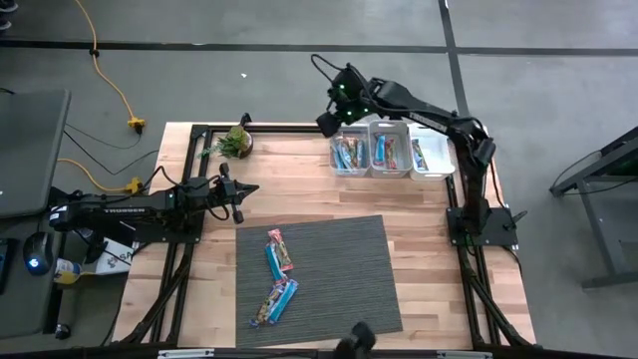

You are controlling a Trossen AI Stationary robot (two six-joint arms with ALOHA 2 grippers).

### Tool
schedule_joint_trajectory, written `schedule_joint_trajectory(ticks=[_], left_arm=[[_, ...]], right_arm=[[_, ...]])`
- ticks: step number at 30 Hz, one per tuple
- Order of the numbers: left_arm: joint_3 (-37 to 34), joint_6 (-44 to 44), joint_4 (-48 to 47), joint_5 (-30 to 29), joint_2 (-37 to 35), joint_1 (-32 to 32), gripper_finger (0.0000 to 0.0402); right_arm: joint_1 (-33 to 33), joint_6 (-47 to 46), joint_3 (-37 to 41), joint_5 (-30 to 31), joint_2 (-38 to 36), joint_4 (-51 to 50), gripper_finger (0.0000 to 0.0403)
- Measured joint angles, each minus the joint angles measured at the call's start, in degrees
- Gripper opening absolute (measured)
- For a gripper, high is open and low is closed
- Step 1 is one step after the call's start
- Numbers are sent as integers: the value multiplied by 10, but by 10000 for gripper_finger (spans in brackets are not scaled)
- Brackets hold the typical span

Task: Pick and place Granola Bars by type
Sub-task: Put the blue granola bar into the white bin

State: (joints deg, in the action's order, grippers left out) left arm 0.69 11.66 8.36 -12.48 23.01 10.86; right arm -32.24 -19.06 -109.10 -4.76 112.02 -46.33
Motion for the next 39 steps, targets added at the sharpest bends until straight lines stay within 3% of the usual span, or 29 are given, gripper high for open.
schedule_joint_trajectory(ticks=[3,8,16,22,33,39], left_arm=[[0,0,0,0,0,0,1],[0,0,0,0,0,0,1],[0,0,0,0,0,0,1],[0,0,0,0,0,0,1],[0,0,0,0,0,0,1],[0,-1,0,1,0,0,1]], right_arm=[[31,19,0,-48,-22,53,209],[81,19,0,-50,-45,99,209],[149,14,0,-33,-99,49,209],[211,-3,68,79,-183,50,209],[338,-191,380,254,-436,219,209],[430,-244,513,364,-552,287,209]])
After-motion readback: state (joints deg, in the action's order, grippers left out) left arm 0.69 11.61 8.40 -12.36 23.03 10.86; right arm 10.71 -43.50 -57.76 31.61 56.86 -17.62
